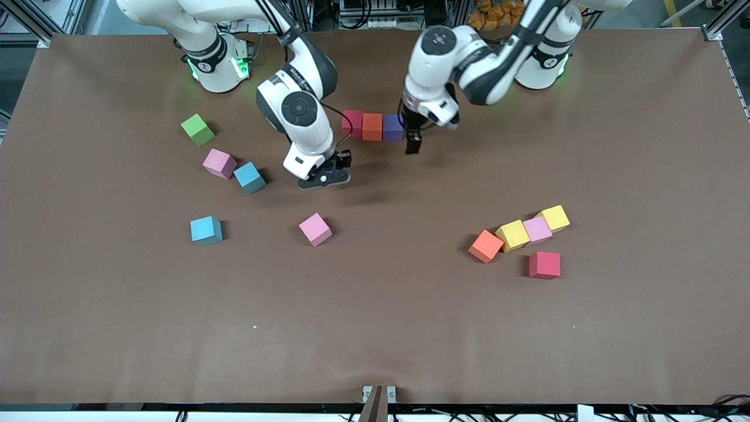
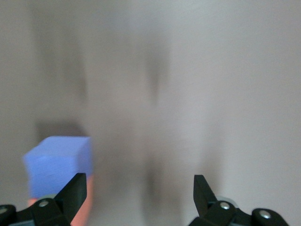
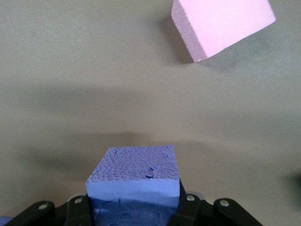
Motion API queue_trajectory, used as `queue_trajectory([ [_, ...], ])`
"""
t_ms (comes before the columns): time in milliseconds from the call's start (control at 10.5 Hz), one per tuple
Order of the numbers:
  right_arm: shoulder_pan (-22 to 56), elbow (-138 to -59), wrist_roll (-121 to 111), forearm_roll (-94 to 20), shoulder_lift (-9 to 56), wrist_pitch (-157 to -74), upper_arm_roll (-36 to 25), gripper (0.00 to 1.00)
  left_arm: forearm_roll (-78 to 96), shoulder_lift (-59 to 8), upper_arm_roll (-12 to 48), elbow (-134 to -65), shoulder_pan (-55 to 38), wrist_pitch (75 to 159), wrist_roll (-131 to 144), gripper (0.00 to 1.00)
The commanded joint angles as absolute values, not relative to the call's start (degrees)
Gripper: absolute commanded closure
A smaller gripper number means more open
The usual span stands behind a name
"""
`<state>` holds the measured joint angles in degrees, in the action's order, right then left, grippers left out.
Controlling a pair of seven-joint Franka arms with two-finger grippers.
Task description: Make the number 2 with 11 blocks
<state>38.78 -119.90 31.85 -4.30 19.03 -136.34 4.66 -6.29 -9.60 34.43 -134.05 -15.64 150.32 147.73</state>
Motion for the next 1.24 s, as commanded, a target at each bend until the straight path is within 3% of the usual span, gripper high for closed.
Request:
queue_trajectory([
  [0, 41.47, -117.26, 39.35, -3.43, 20.47, -135.88, 4.57, 0.72, -5.45, -8.61, 35.16, -130.53, -8.91, 145.92, 138.91, 0.0],
  [574, 50.53, -102.67, 54.66, -3.08, 33.82, -136.14, 4.39, 0.73, 0.53, -13.26, 34.8, -116.57, 8.32, 131.24, 106.13, 0.0],
  [765, 53.43, -99.59, 58.51, -2.64, 37.43, -136.14, 4.13, 0.73, 0.27, -19.12, 34.63, -110.95, 13.51, 130.52, 99.43, 0.0],
  [1148, 55.02, -99.58, 61.34, -1.58, 37.62, -136.14, 4.22, 0.72, -2.44, -29.25, 32.0, -99.43, 14.42, 130.25, 90.11, 0.0],
])
